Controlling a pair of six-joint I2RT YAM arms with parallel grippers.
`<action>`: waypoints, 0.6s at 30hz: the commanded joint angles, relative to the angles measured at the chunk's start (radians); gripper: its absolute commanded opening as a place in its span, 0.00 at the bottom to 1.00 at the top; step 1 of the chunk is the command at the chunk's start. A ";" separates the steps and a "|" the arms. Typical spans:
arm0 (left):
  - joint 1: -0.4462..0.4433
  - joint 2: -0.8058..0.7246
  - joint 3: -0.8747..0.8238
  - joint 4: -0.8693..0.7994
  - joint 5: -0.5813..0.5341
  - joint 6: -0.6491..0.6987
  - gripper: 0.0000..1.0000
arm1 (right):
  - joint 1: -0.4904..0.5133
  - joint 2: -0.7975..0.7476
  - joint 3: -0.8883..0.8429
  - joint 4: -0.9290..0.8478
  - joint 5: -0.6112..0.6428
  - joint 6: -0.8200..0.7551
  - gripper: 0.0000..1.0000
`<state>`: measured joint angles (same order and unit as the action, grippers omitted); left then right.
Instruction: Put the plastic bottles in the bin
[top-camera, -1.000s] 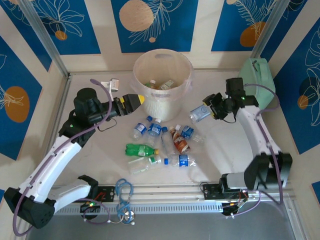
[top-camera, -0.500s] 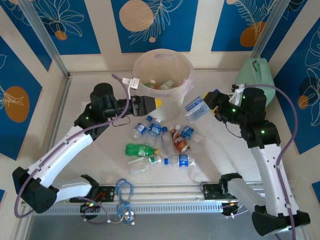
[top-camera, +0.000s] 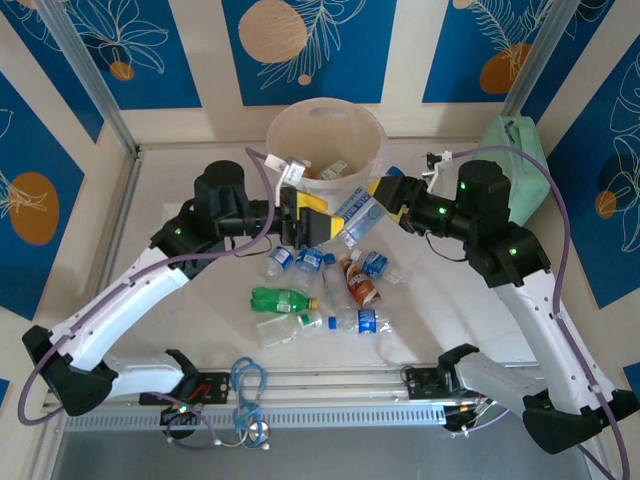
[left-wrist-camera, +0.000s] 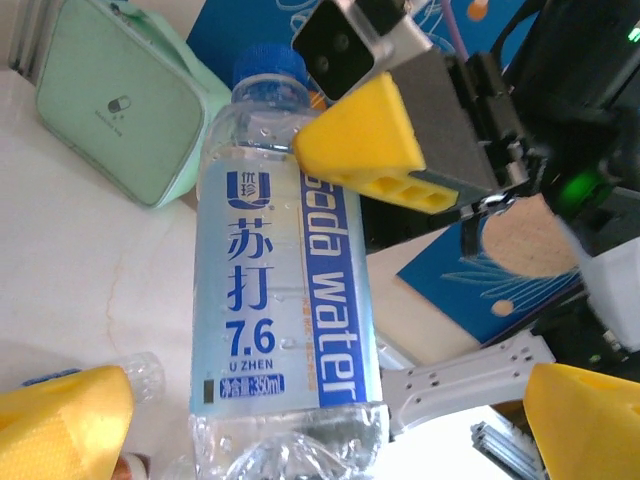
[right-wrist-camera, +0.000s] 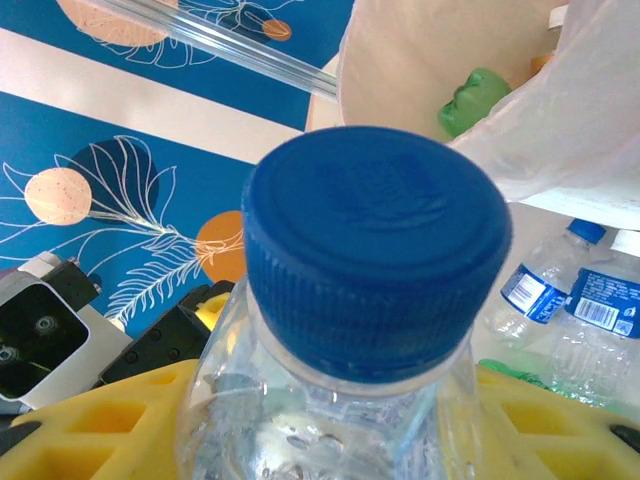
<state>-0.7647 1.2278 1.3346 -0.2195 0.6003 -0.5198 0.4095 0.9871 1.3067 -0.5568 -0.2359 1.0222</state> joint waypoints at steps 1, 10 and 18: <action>-0.040 0.029 0.069 -0.120 -0.063 0.127 1.00 | 0.021 0.004 0.028 0.026 0.014 0.009 0.55; -0.113 0.048 0.100 -0.148 -0.188 0.205 0.97 | 0.058 0.020 0.034 0.026 0.044 0.006 0.55; -0.159 0.051 0.109 -0.189 -0.283 0.293 0.84 | 0.073 0.036 0.034 0.043 0.050 0.021 0.55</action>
<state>-0.8982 1.2785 1.4040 -0.3798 0.3630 -0.2939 0.4725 1.0172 1.3090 -0.5442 -0.1978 1.0290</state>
